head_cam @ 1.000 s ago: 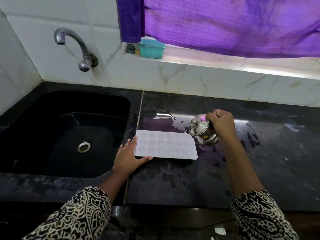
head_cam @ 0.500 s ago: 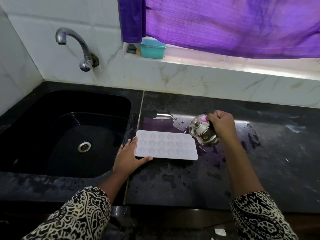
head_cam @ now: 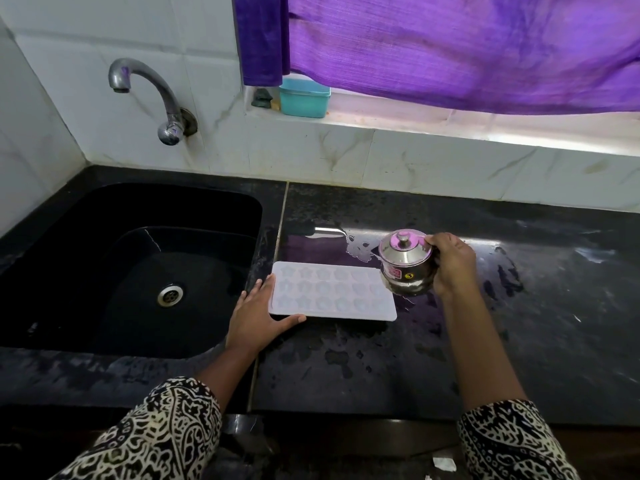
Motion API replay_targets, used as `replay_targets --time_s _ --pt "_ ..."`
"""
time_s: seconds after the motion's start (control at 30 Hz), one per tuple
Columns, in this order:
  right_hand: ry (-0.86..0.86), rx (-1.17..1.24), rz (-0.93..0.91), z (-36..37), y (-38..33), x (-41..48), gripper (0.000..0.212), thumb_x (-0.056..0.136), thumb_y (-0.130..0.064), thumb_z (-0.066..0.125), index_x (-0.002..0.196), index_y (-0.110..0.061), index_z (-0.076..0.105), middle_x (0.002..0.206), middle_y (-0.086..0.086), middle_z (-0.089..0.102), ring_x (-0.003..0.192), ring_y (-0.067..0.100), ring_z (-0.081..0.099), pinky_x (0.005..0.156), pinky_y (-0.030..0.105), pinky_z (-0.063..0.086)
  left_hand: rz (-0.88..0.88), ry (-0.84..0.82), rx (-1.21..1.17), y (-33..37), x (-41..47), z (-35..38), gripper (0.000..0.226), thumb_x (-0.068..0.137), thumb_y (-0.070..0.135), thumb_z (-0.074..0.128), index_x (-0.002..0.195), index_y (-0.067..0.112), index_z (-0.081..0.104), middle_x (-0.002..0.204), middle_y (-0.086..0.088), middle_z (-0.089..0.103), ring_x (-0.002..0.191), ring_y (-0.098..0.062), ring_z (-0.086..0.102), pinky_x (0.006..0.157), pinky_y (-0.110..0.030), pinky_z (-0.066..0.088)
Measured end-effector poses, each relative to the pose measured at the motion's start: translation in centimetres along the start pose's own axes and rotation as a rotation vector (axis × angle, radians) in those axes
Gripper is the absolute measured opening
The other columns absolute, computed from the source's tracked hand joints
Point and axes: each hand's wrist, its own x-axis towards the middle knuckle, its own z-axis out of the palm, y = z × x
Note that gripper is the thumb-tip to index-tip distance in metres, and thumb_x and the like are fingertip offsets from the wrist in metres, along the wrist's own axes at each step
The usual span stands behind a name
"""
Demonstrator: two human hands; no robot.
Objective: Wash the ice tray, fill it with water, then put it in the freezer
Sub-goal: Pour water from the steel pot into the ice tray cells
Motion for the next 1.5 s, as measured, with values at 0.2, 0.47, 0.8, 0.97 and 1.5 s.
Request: replay_targets --time_s 0.2,0.47,0.8,0.97,1.5 --pt "0.046 0.169 -0.01 -0.8 1.6 -0.4 0.03 0.084 0.005 0.05 0.06 -0.013 0.046 0.04 -0.01 0.05 0.038 0.002 0.046 0.042 0.014 0.039 0.003 0.008 0.003 0.3 -0.1 0.0 0.112 0.068 0.08 0.056 0.154 0.02 0.014 0.159 0.004 0.021 0.147 -0.009 0.01 0.119 -0.031 0.003" --pt "0.119 0.225 -0.041 -2.8 4.1 -2.1 0.033 0.082 0.006 0.054 0.057 -0.014 0.045 0.041 -0.011 0.049 0.041 0.003 0.045 0.044 0.015 0.04 0.01 0.02 0.026 0.3 0.0 0.2 0.109 0.071 0.077 0.057 0.153 0.019 0.016 0.159 0.004 0.023 0.147 -0.01 0.01 0.119 -0.032 0.004" --pt "0.131 0.183 -0.093 -4.5 3.4 -2.1 0.051 0.082 0.006 0.056 0.037 -0.018 0.05 0.041 -0.011 0.046 0.042 0.004 0.041 0.045 0.017 0.038 0.012 0.014 0.034 0.4 -0.2 0.1 0.109 0.071 0.079 0.052 0.154 0.019 0.015 0.158 0.001 0.025 0.148 -0.011 0.011 0.12 -0.033 0.005" --pt "0.091 0.079 -0.115 -5.3 2.6 -0.5 0.046 0.079 0.005 0.059 0.04 -0.017 0.052 0.039 -0.01 0.046 0.041 0.005 0.04 0.044 0.016 0.036 0.013 0.019 0.05 0.3 -0.1 0.3 0.117 0.065 0.087 0.049 0.153 0.019 0.015 0.158 -0.001 0.026 0.147 -0.011 0.013 0.119 -0.034 0.007" --pt "-0.103 -0.112 -0.095 -5.2 3.1 3.1 0.037 0.079 0.002 0.06 0.054 -0.015 0.04 0.04 -0.012 0.04 0.041 0.004 0.036 0.041 0.017 0.032 -0.006 0.05 -0.001 0.2 -0.3 0.7 0.12 0.056 0.089 0.041 0.153 0.023 0.018 0.157 0.004 0.027 0.146 -0.008 0.017 0.119 -0.032 0.008"
